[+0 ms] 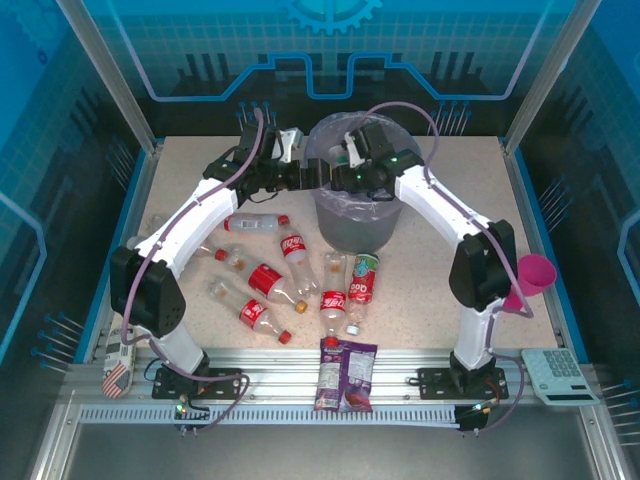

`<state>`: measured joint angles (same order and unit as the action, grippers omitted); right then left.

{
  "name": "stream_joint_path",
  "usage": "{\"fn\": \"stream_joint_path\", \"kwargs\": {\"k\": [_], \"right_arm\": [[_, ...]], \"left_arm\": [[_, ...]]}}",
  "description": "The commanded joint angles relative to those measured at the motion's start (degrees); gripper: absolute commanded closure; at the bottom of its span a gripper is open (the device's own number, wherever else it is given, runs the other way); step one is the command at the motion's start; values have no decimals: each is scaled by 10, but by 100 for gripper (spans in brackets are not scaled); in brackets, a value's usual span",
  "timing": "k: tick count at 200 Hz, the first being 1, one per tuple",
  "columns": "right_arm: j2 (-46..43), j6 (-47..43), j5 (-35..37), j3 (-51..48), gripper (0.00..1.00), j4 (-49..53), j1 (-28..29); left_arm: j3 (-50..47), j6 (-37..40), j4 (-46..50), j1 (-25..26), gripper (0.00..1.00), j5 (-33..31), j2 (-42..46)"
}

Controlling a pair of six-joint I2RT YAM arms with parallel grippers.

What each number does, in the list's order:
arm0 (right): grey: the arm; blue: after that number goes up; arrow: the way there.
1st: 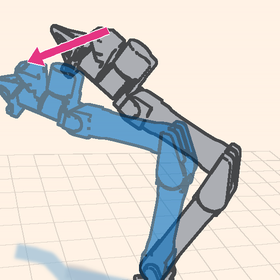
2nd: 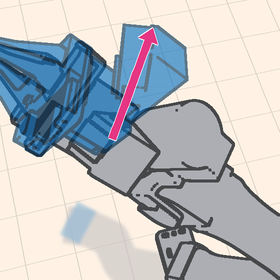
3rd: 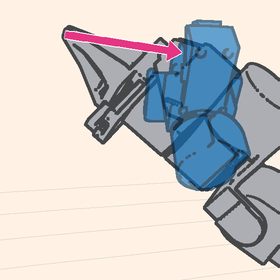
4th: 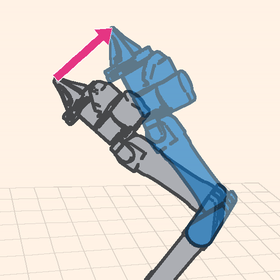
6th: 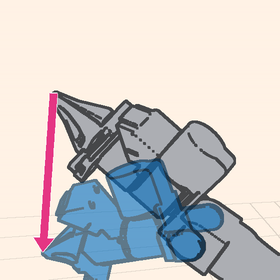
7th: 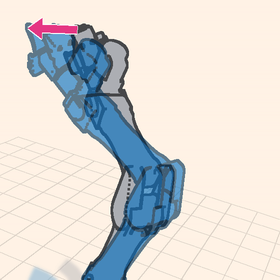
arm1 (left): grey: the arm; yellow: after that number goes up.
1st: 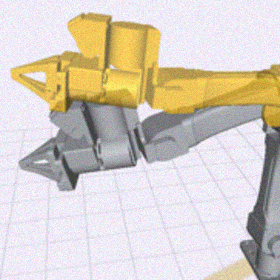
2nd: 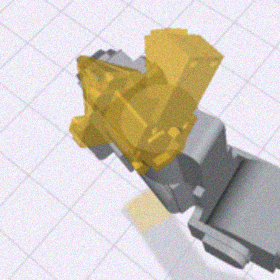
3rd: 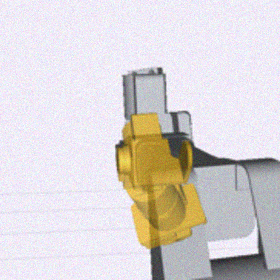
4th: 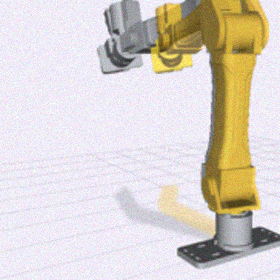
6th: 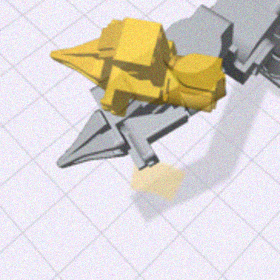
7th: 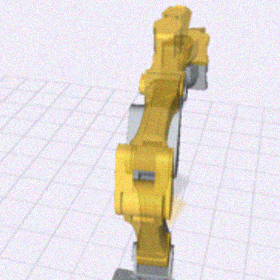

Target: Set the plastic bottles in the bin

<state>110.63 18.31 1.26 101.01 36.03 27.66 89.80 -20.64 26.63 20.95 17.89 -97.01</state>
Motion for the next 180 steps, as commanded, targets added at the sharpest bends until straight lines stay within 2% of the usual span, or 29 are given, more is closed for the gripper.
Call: {"fn": "stream_joint_path", "kwargs": {"k": [1, 36, 99, 157, 180], "right_arm": [[29, -8, 1, 16, 77, 9, 13], [48, -8, 6, 11, 69, 7, 21], [47, -10, 19, 11, 41, 12, 22], [25, -27, 35, 40, 21, 42, 23], [12, -30, 36, 48, 17, 51, 23]], "left_arm": [[-2, 15, 8, -2, 3, 9, 8], [-3, 15, 8, -2, 3, 9, 9], [-4, 16, 8, -1, 3, 8, 10], [-4, 15, 8, -1, 3, 8, 12], [-4, 15, 8, -1, 3, 9, 12]]}}
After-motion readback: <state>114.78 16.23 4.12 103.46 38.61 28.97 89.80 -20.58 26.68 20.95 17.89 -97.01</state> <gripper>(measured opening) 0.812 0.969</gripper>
